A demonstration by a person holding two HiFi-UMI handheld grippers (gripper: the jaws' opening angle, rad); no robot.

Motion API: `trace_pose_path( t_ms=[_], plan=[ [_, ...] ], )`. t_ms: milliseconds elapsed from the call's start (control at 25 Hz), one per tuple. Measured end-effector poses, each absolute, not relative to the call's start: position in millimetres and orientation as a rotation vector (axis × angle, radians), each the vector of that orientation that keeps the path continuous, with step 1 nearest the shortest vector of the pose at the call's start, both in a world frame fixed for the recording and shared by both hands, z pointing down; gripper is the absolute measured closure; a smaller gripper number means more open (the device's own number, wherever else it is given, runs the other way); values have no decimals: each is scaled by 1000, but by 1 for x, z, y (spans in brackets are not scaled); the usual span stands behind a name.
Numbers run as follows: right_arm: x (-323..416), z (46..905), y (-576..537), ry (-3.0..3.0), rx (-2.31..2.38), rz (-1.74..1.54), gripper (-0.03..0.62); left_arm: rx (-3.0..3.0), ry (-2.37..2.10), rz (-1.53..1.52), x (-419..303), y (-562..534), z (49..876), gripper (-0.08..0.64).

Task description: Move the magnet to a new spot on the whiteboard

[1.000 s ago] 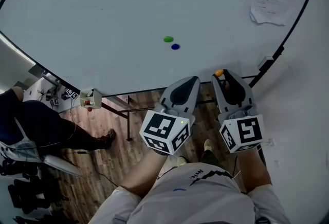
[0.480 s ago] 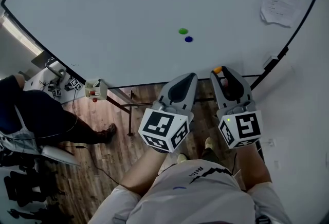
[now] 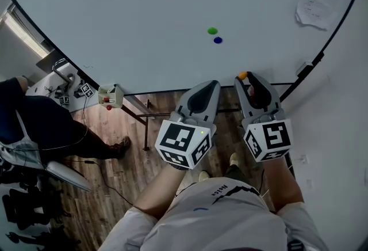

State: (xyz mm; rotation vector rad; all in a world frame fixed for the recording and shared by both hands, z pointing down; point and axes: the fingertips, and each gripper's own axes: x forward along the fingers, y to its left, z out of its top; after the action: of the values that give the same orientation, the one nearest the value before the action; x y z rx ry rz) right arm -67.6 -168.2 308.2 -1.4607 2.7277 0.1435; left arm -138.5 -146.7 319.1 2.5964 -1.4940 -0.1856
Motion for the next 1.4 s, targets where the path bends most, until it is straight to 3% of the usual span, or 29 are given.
trace_pose_path(
  t_ms=[560,1400],
  plan=[
    [-73,318,-192,2719,-1569,218,463,2599,-1464,-185,-144,-145,328,549],
    [-85,356,-339,2682,-1642,223,463,2502,-1560,-124,-167,-257,355,549]
  ],
)
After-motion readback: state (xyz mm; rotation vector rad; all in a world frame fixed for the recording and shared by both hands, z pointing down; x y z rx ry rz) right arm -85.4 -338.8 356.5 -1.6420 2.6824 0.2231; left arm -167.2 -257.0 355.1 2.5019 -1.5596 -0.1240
